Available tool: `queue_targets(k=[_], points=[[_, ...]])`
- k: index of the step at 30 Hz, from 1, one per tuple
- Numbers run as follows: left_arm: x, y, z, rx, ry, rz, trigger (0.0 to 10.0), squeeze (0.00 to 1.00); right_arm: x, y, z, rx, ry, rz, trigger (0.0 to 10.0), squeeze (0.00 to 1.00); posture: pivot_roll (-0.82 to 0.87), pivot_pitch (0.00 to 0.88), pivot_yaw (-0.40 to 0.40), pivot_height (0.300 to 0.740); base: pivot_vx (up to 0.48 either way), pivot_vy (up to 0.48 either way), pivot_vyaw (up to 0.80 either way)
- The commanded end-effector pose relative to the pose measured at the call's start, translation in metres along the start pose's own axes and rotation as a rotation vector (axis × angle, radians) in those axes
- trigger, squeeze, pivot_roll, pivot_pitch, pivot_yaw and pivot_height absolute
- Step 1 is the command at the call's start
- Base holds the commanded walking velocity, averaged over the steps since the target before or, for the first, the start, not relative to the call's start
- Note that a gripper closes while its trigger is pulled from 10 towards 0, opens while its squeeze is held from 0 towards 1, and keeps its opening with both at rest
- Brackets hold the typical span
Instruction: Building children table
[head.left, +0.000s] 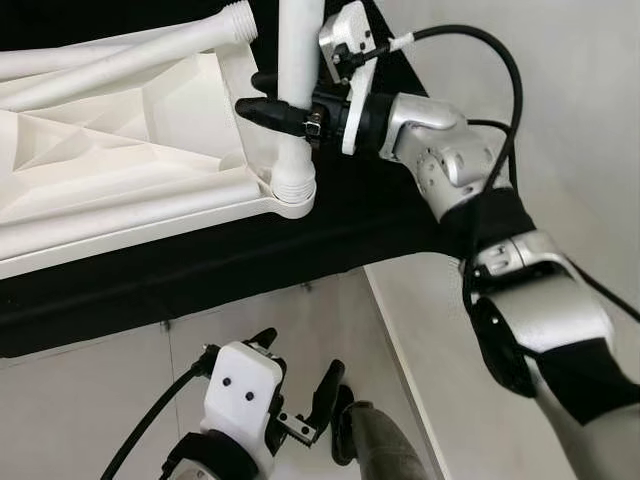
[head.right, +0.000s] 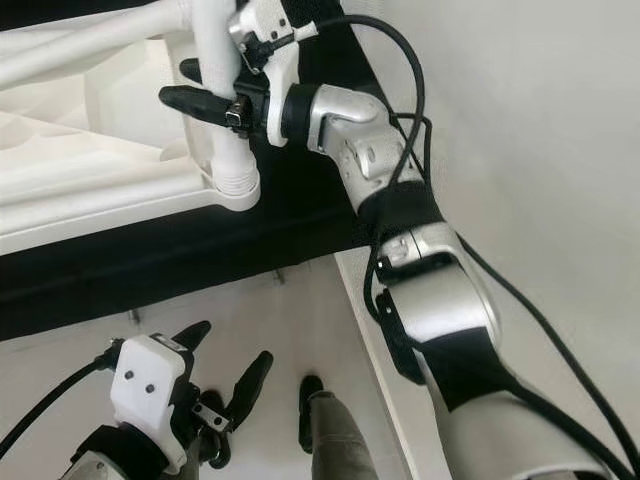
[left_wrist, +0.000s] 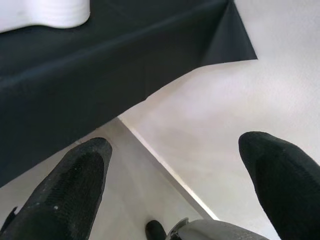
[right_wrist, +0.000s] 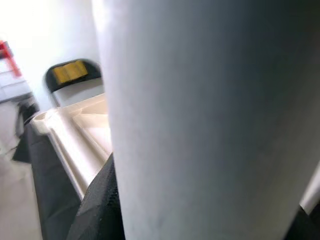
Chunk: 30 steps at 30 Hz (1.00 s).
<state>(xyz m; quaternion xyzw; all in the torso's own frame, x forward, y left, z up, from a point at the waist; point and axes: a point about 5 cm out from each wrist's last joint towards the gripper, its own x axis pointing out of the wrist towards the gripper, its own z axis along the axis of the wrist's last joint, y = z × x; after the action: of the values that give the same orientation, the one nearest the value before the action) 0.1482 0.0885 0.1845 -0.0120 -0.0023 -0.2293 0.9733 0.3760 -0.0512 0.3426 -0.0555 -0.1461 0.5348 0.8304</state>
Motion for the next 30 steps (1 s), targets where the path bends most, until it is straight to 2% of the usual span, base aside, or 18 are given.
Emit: queue_targets(k=[1, 4, 8, 17, 18, 20, 21, 23, 24, 27, 30], points=[[0.0, 0.0, -0.006, -0.024, 0.027, -0.005, 10.0, 0.0, -0.008, -0.001, -0.043, 0.098, 0.13, -0.103, 10.0, 0.0, 0.0, 0.418, -0.047, 0.74, 0.0, 0.0, 0.0], [0.0, 0.001, -0.006, -0.022, 0.026, -0.003, 10.0, 0.0, -0.01, 0.004, -0.052, 0.134, 0.106, -0.14, 10.0, 0.0, 0.0, 0.416, -0.046, 0.74, 0.0, 0.0, 0.0], [0.0, 0.002, -0.006, -0.02, 0.026, -0.003, 10.0, 0.0, -0.013, 0.016, -0.06, 0.136, 0.087, -0.144, 10.0, 0.0, 0.01, 0.417, -0.039, 0.74, 0.0, 0.0, 0.0], [-0.001, 0.004, -0.007, -0.019, 0.027, -0.004, 10.0, 0.0, -0.015, 0.029, -0.059, 0.104, 0.084, -0.116, 10.0, 0.0, 0.01, 0.41, -0.033, 0.74, 0.0, 0.0, 0.0], [0.0, 0.006, -0.006, -0.026, 0.022, 0.005, 10.0, 0.0, -0.016, 0.028, -0.055, 0.102, 0.056, -0.125, 10.0, 0.0, 0.01, 0.405, -0.033, 0.74, 0.0, 0.0, 0.0], [0.004, 0.02, -0.002, -0.061, -0.014, 0.084, 10.0, 0.0, -0.017, 0.018, -0.03, 0.144, -0.103, -0.166, 10.0, 0.0, 0.01, 0.379, -0.032, 0.74, 0.0, 0.0, 0.0], [0.004, 0.02, -0.002, -0.061, -0.014, 0.084, 10.0, 0.0, -0.017, 0.018, -0.03, 0.144, -0.103, -0.166, 10.0, 0.0, 0.01, 0.379, -0.032, 0.74, 0.0, 0.0, 0.0], [0.008, 0.033, 0.003, -0.071, -0.049, 0.137, 10.0, 0.0, -0.021, 0.01, -0.009, 0.171, -0.217, -0.178, 10.0, 0.0, 0.01, 0.355, -0.031, 0.74, 0.0, 0.0, 0.0], [0.008, 0.033, 0.003, -0.071, -0.049, 0.137, 10.0, 0.0, -0.021, 0.01, -0.009, 0.171, -0.217, -0.178, 10.0, 0.0, 0.01, 0.355, -0.031, 0.74, 0.0, 0.0, 0.0], [0.016, 0.051, 0.024, -0.073, -0.151, 0.162, 10.0, 0.0, -0.03, 0.005, 0.014, 0.144, -0.286, -0.139, 10.0, 0.0, 0.01, 0.305, -0.025, 0.74, 0.0, 0.0, 0.0], [0.023, 0.061, 0.046, -0.032, -0.235, 0.13, 10.0, 0.0, -0.035, 0.004, 0.018, 0.075, -0.234, -0.123, 10.0, 0.0, 0.0, 0.277, -0.019, 0.74, 0.0, 0.0, 0.0]])
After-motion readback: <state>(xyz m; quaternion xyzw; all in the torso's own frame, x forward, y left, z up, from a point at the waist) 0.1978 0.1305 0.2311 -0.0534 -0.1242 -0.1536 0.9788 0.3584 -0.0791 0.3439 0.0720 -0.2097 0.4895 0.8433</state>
